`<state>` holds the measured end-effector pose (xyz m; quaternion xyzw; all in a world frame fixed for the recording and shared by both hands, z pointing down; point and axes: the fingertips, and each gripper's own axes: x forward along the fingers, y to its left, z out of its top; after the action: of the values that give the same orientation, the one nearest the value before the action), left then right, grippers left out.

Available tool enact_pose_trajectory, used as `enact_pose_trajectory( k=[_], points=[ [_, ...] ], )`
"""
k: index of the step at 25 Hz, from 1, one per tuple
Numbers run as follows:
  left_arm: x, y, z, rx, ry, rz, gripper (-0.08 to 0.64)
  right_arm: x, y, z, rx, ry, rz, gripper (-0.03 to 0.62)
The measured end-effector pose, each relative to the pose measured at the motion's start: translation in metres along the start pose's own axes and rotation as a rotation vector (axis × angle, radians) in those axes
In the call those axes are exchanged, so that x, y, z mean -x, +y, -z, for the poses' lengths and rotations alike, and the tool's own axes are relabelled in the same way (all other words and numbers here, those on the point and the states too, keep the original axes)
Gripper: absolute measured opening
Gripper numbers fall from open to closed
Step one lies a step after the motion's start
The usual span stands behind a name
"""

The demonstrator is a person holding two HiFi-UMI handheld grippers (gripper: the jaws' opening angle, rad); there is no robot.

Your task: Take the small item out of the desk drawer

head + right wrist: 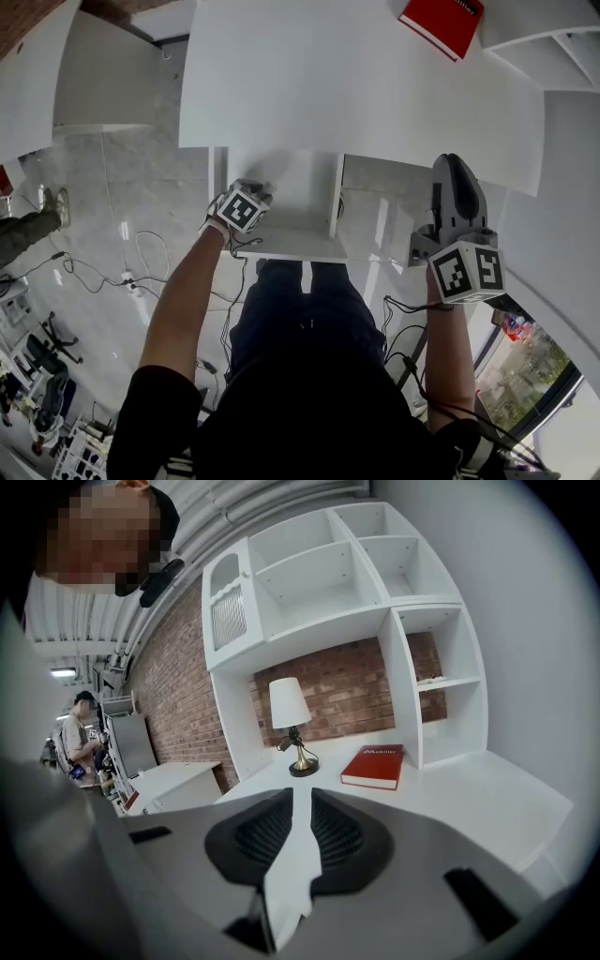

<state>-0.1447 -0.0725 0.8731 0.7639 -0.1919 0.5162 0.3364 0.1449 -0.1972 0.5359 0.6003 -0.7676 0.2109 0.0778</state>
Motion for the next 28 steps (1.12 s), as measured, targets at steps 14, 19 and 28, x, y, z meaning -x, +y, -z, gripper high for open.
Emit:
enact_pose_trajectory(
  k=[14,19,28],
  points=[
    [0.089,-0.009,-0.047,0.081,-0.209,-0.084,0.126,0.022,0.017,-0.061,0.018,-0.089,-0.043,0.052],
    [0.127,-0.018,-0.068,0.095,-0.299,-0.109,0.126,0.028,0.025,-0.084,0.022,-0.119,-0.056,0.048],
    [0.182,-0.002,-0.139,0.027,-0.406,-0.194,0.126,0.041,0.034,-0.123,0.064,-0.183,-0.067,0.044]
  ],
)
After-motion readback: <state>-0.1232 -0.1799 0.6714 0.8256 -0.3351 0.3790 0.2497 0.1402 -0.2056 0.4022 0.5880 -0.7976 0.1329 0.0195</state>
